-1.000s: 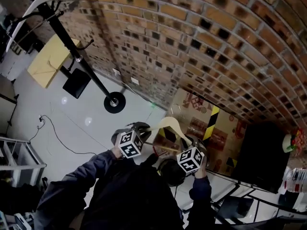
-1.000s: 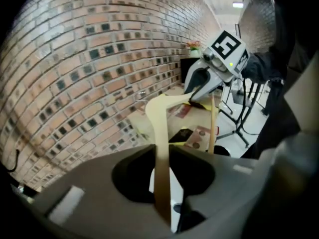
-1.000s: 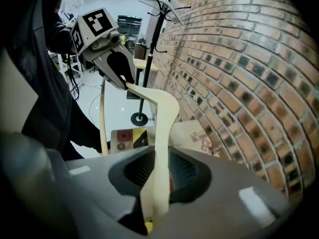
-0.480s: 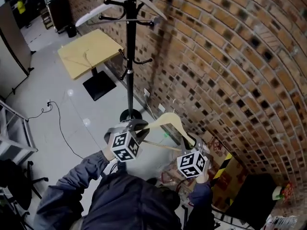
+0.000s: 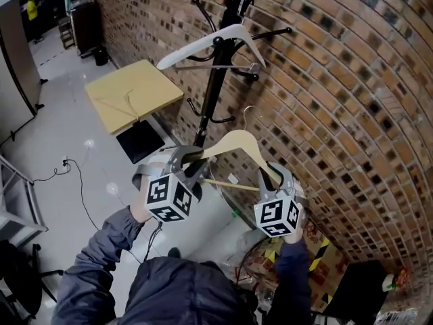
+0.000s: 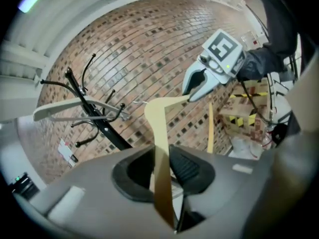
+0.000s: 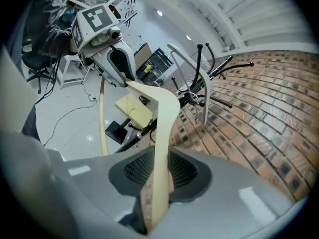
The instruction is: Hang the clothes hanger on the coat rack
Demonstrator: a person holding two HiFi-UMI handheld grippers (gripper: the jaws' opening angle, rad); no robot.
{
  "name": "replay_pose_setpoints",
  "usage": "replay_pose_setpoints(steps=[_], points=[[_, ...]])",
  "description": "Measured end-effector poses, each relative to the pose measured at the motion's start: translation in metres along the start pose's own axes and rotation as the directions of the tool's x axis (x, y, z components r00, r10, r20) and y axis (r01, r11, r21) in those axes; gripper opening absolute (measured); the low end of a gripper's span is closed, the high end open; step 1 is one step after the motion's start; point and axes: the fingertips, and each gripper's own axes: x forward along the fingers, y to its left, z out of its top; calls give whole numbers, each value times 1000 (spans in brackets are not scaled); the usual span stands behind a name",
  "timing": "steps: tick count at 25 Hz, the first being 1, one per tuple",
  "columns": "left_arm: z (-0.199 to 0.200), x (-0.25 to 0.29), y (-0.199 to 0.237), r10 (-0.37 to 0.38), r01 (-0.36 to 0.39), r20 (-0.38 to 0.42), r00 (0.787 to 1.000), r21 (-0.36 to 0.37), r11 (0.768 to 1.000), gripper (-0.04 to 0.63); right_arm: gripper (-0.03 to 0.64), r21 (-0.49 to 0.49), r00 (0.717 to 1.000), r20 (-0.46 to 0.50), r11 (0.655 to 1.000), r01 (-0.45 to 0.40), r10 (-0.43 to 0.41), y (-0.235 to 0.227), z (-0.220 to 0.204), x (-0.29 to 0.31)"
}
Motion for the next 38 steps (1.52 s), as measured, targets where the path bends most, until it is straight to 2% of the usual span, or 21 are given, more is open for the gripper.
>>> replay_pose_setpoints(steps=[5, 12, 22, 32, 35, 38], points=[[4, 5, 51, 77, -77, -17, 997, 22, 997, 91, 88, -14, 998, 60, 1000, 24, -23, -32, 30, 32], [6, 49, 92, 124, -120, -41, 991, 73, 990, 91, 88, -8, 994, 111, 1000, 25, -24, -75, 33, 83], [-13, 97, 96, 166, -161, -119, 979, 49, 986, 92, 89, -38, 982, 182, 998, -44, 50, -83, 11, 140], [-56, 103, 94, 266, -258, -208, 941, 65, 964, 94, 92, -77, 951, 290, 993, -93, 111, -53, 15, 193], [-66, 105, 97, 302, -292, -214, 929, 75, 953, 95, 94, -94, 945, 310, 992, -79, 104, -46, 20, 209], [-69, 106, 102, 349, -337, -223, 910, 90, 937, 109, 113, -90, 945, 321, 996, -29, 57, -50, 21, 217]])
